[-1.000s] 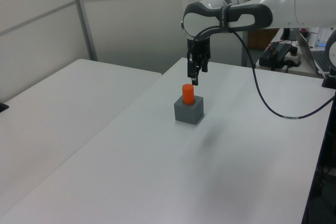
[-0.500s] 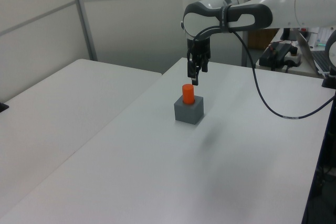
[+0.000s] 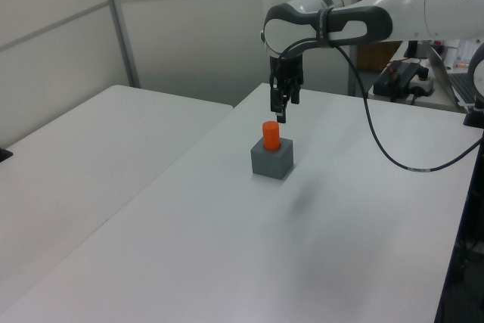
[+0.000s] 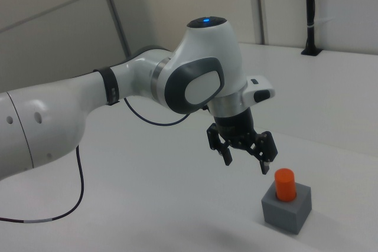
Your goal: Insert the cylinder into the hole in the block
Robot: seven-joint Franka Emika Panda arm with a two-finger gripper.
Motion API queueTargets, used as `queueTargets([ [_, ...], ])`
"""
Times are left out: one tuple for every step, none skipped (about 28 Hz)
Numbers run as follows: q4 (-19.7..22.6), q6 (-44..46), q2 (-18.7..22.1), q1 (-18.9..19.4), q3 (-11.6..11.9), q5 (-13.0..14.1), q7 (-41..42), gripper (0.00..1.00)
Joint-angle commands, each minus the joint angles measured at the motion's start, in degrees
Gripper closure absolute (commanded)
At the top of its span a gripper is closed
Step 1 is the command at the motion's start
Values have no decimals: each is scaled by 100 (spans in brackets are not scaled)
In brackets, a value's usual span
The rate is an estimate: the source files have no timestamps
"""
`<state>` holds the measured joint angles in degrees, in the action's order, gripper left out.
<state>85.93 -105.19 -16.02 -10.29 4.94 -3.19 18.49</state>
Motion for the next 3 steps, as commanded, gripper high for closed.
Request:
queueTargets([
  [20, 86, 29, 19, 24, -95, -29, 0],
  [29, 86, 29, 19, 24, -95, -29, 0],
  [29, 86, 29, 19, 33, -95, -29, 0],
])
